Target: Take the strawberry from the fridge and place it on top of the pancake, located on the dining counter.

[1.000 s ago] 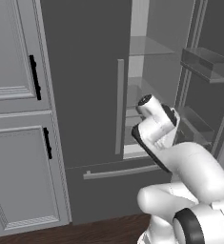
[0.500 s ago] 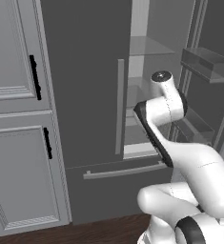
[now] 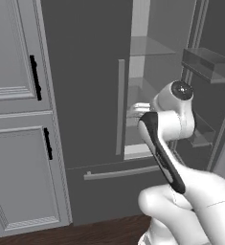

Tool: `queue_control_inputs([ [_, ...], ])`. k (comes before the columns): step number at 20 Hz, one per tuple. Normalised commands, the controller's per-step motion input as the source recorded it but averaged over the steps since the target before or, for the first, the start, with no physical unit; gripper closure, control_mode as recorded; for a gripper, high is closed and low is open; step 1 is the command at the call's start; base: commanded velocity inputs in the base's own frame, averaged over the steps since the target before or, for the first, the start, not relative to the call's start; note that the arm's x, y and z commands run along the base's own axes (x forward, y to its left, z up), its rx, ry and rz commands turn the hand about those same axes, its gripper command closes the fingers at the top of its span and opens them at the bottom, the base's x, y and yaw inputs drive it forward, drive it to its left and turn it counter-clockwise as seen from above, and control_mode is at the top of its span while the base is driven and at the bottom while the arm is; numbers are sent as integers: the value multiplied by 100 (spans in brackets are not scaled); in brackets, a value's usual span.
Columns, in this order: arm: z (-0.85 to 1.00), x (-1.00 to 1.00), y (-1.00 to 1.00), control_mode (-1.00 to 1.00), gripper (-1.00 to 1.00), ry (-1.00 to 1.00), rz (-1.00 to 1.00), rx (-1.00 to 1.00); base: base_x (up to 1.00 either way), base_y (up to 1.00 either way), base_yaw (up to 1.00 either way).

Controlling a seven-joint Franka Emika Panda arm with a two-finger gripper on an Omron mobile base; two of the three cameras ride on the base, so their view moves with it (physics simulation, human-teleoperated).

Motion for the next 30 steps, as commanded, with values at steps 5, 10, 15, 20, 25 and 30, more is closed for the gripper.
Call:
queue_control_inputs([
  [5,9,27,4,-100,-100,0,4,12,0,0,0],
  [10,40,73,25,-100,-100,-2,5,-21,0,0,0],
  [15,28,88,6,-100,-100,13,-2,-16,0,0,0],
  [20,0,45,46,-100,-100,2,0,0,0,0,0],
  [25,0,13,12,-100,-100,-10,0,8,0,0,0],
  [30,0,21,-15,-100,-100,-1,3,1,0,0,0],
])
